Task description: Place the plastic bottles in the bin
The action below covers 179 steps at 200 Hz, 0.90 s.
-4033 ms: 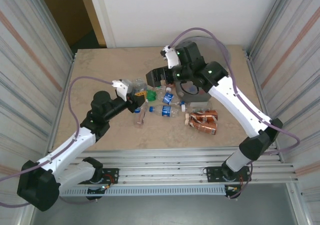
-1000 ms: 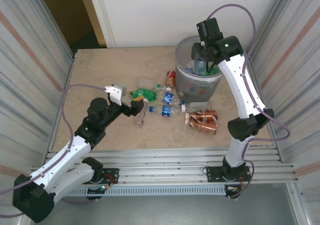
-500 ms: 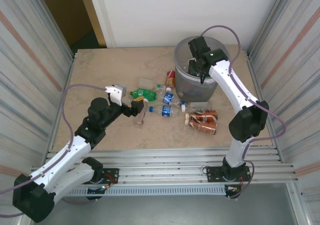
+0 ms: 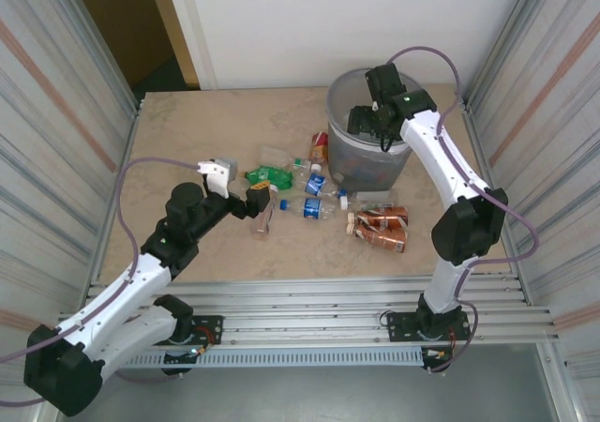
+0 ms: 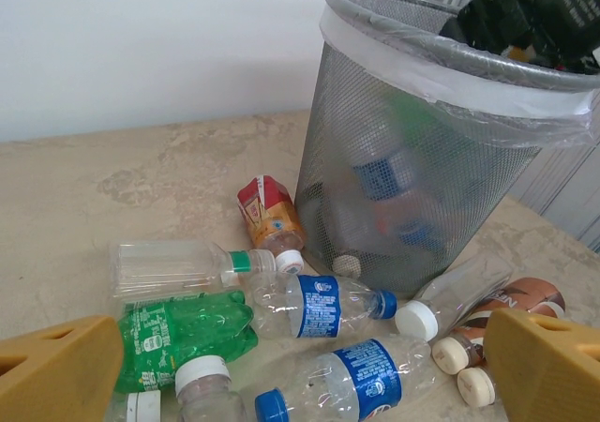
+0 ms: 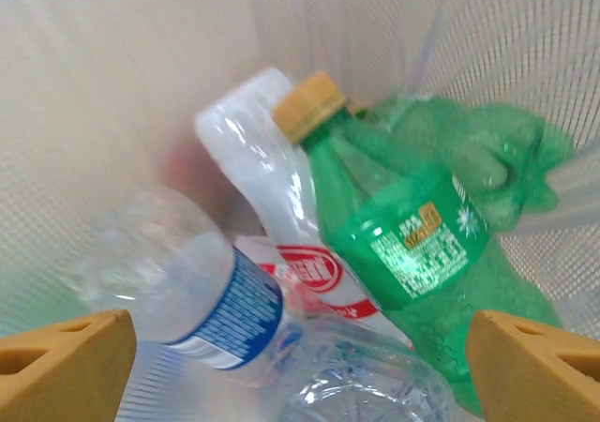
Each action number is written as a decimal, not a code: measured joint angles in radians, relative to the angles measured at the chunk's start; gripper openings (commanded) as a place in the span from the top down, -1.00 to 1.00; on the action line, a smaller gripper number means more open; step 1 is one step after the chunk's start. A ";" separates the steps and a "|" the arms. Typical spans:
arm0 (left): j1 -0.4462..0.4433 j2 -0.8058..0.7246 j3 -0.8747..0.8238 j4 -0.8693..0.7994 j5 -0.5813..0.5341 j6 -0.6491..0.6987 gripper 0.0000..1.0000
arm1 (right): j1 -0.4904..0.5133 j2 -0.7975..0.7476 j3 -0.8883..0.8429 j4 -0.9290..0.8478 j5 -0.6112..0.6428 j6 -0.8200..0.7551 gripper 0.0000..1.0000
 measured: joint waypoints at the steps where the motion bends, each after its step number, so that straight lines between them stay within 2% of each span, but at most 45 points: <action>1: 0.000 0.000 0.000 0.000 0.000 0.000 -0.98 | 0.000 0.000 0.002 0.000 -0.001 0.000 -0.78; 17: 0.000 0.000 0.000 0.000 0.000 0.000 -0.97 | -0.002 -0.002 0.050 0.002 -0.018 -0.008 -0.71; 38: 0.000 0.000 0.000 0.000 0.000 0.000 -0.97 | -0.002 -0.008 0.077 0.001 -0.025 -0.022 -0.32; 75: 0.000 0.000 0.000 0.000 -0.004 -0.001 -0.98 | -0.014 -0.022 0.079 -0.030 -0.018 -0.026 0.09; 124: 0.000 0.000 0.000 0.000 -0.019 -0.002 -0.97 | -0.044 -0.049 0.071 -0.120 -0.001 -0.029 0.26; 179: 0.000 0.003 0.000 0.000 -0.023 -0.004 -0.98 | -0.074 -0.051 0.039 -0.175 -0.039 -0.056 0.35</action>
